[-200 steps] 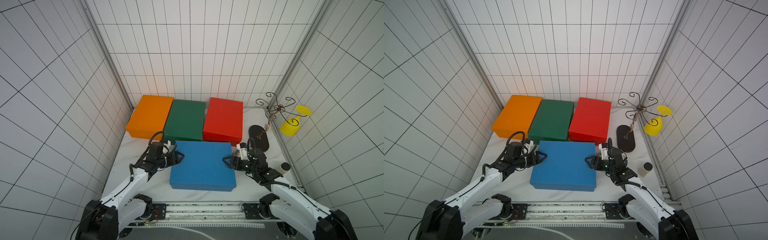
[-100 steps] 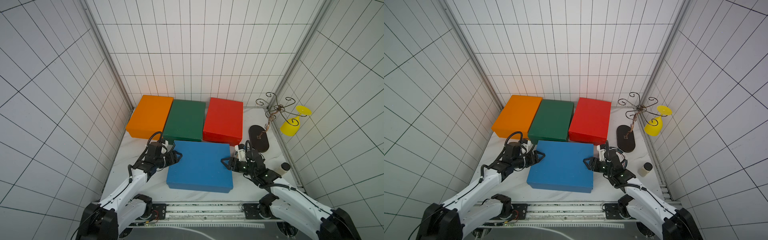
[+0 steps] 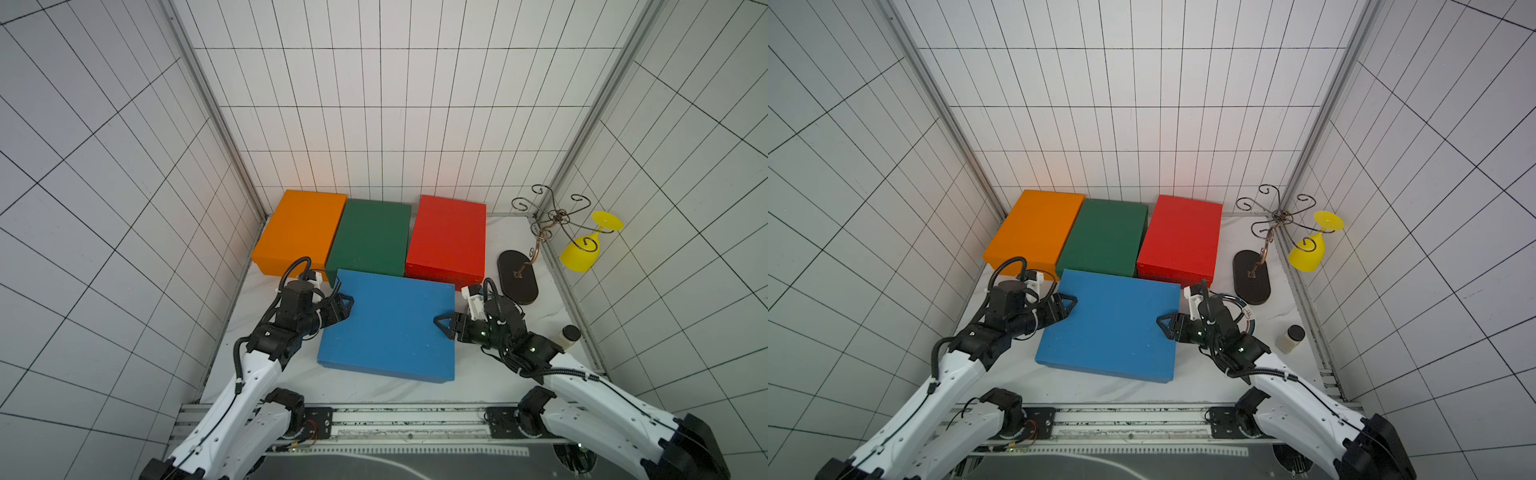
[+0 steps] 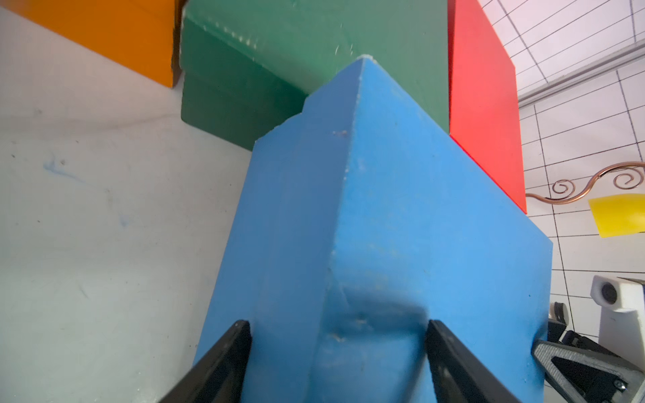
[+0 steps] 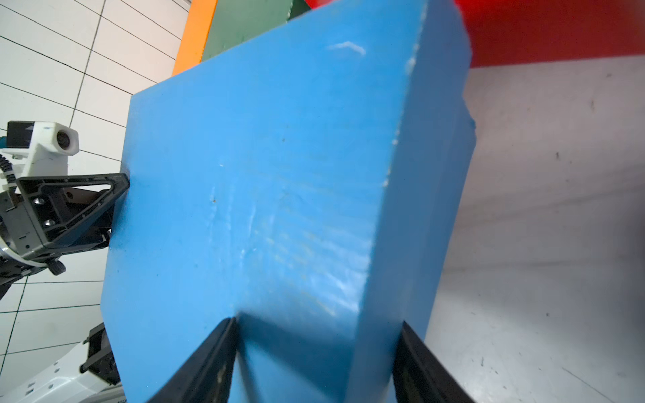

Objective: Stack the shoeboxes
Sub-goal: Pick up the shoebox from the center of the board, then place the shoebox at the shoebox.

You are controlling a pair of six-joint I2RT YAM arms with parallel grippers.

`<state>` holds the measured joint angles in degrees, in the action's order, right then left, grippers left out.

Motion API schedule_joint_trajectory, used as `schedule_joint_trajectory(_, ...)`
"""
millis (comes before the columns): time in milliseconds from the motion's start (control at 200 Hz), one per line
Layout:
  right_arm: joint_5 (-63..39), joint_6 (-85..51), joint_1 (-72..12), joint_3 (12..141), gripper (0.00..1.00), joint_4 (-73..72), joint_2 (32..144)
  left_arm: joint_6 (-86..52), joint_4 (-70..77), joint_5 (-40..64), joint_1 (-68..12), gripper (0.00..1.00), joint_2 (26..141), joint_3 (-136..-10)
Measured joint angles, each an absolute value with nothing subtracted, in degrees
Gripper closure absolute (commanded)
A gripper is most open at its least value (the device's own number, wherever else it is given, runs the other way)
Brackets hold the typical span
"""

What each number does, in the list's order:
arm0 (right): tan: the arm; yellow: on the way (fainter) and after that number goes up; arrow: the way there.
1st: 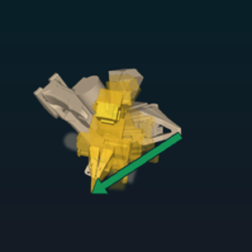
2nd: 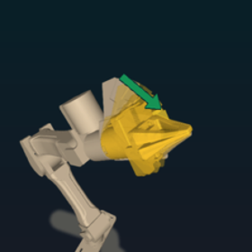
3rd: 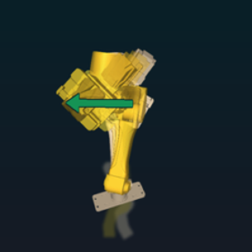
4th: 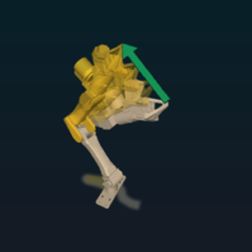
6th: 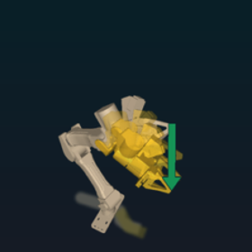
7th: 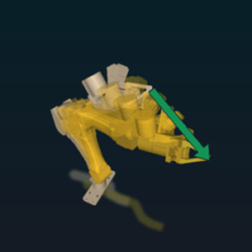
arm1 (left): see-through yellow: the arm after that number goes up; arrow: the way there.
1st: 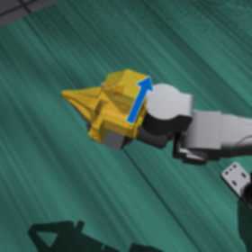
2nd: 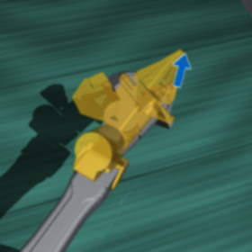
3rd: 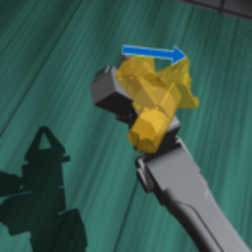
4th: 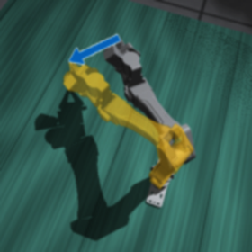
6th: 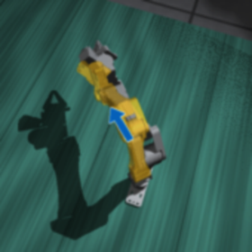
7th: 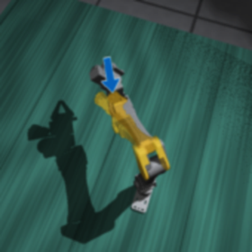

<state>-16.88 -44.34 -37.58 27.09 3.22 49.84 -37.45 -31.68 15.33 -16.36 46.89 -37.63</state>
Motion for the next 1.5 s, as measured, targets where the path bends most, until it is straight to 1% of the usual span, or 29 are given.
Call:
schedule_joint_trajectory(310,-15.2,-41.8,-37.6,37.3,0.36,5.6,55.7,-37.0,-32.1,9.5,-15.7,0.21,47.6,-43.1)
schedule_joint_trajectory(565,-11.2,-38.0,-37.3,52.2,0.36,7.6,64.3,-36.1,-30.7,5.5,-13.7,0.2,54.5,-52.5)
schedule_joint_trajectory(820,-8.3,-32.9,-36.2,64.6,0.35,8.0,73.7,-36.7,-27.6,6.5,-10.3,0.19,60.4,-55.5)
schedule_joint_trajectory(980,-11.7,-31.1,-33.0,70.2,0.36,7.2,80.9,-37.5,-24.6,8.3,-7.8,0.19,65.6,-57.1)
schedule_joint_trajectory(1325,-24.3,-30.7,-24.9,82.8,0.35,1.6,99.7,-43.6,-13.1,13.7,-2.7,0.19,75.8,-58.8)
schedule_joint_trajectory(1420,-26.2,-30.8,-23.5,86.9,0.31,1.5,103.8,-44.4,-11.1,14.0,-2.4,0.19,78.7,-60.6)
schedule_joint_trajectory(1500,-27.2,-30.7,-22.3,90.9,0.24,1.8,107.4,-45.0,-9.8,14.6,-2.4,0.19,80.5,-62.1)
